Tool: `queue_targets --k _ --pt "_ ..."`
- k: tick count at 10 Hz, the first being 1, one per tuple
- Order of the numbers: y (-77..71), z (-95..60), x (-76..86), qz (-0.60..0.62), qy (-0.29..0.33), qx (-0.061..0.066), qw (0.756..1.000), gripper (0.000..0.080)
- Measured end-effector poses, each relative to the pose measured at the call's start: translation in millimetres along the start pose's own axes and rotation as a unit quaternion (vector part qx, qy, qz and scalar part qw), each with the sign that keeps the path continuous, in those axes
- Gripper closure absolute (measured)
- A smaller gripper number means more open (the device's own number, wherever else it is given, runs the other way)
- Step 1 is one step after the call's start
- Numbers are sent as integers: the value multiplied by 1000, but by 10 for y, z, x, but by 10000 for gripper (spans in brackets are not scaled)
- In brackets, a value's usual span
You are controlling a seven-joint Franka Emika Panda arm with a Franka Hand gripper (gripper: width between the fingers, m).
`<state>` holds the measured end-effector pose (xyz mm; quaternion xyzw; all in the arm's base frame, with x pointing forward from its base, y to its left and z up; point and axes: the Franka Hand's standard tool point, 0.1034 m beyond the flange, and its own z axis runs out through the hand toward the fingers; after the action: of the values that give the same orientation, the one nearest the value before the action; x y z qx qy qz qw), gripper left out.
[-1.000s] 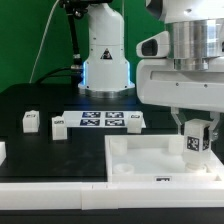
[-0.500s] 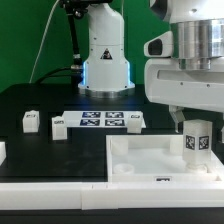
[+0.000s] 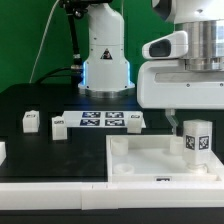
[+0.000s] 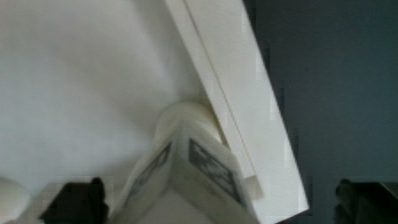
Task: Assemble one leg
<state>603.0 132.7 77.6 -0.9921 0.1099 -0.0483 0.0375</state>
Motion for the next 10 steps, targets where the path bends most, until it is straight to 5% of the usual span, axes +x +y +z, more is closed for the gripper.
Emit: queue_targets --k 6,8,9,10 --pt "25 0 12 -193 1 -5 981 150" --pt "31 -1 15 -179 1 -6 984 393" --pt "52 -2 26 -157 1 -6 988 393" --pt "65 -11 42 -64 2 -4 998 504"
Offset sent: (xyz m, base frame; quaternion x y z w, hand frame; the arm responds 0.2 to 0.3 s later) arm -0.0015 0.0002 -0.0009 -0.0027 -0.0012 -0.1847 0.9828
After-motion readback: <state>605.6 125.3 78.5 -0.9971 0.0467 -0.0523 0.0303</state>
